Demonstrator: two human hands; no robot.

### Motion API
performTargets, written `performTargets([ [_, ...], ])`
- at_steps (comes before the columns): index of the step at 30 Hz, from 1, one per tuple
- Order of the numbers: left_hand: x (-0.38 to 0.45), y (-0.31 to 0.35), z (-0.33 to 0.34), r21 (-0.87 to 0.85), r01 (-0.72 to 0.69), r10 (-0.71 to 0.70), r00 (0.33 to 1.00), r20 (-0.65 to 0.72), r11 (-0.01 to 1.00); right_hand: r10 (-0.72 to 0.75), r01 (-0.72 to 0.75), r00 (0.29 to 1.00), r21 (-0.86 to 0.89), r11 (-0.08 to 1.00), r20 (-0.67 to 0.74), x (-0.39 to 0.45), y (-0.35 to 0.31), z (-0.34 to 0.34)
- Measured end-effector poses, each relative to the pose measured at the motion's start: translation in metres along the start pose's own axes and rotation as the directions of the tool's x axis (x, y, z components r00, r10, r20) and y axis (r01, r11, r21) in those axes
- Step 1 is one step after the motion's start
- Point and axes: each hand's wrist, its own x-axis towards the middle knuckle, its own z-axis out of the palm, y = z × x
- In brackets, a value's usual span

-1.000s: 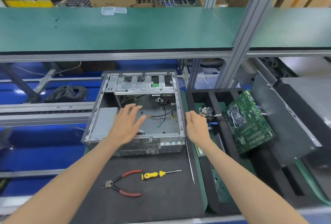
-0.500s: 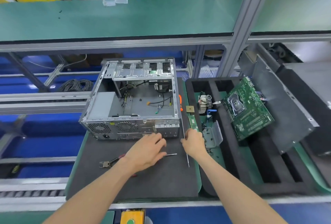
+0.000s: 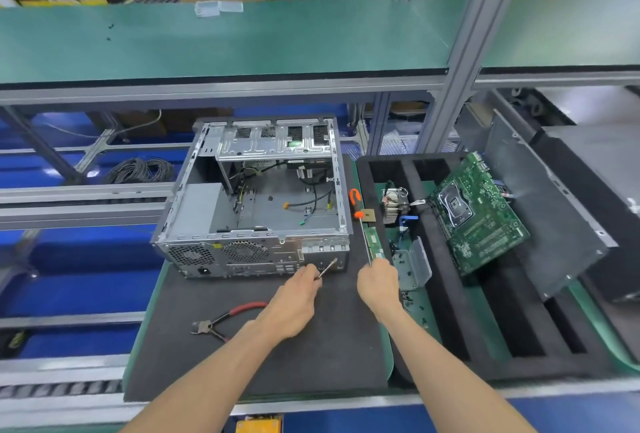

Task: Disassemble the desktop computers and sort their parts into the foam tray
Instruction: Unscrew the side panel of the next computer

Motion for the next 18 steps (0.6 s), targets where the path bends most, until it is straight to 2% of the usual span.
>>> performTargets([
  [3,0.003,0.022,-0.006,-0.269,0.059,-0.089,0.991,-0.101,0.961,0.019,-0.01,0.998,0.143,0.99,-0.064,-0.011,0.002,-0.004],
  [6,0.008,0.039,-0.012,-0.345,0.12,-0.179,0.973,-0.146,0.931,-0.013,0.043,0.992,0.235,0.971,-0.129,-0.021,0.002,-0.007],
  [8,0.008,0.046,-0.012,-0.412,0.174,-0.229,0.969,-0.088,0.895,-0.053,0.098,0.984,0.266,0.959,-0.172,-0.027,0.0,-0.01],
  [12,0.0,0.053,-0.011,-0.653,0.332,-0.333,0.934,0.128,0.68,-0.11,0.183,0.967,0.323,0.929,-0.23,-0.038,-0.001,-0.015],
  [15,-0.008,0.061,-0.012,-0.738,0.304,-0.349,0.932,0.099,0.602,-0.187,0.272,0.95,0.363,0.891,-0.25,-0.047,0.003,-0.013],
  [18,-0.008,0.075,-0.021,-0.841,0.167,-0.329,0.944,-0.015,0.515,-0.312,0.402,0.909,0.387,0.83,-0.275,-0.057,0.006,-0.008],
])
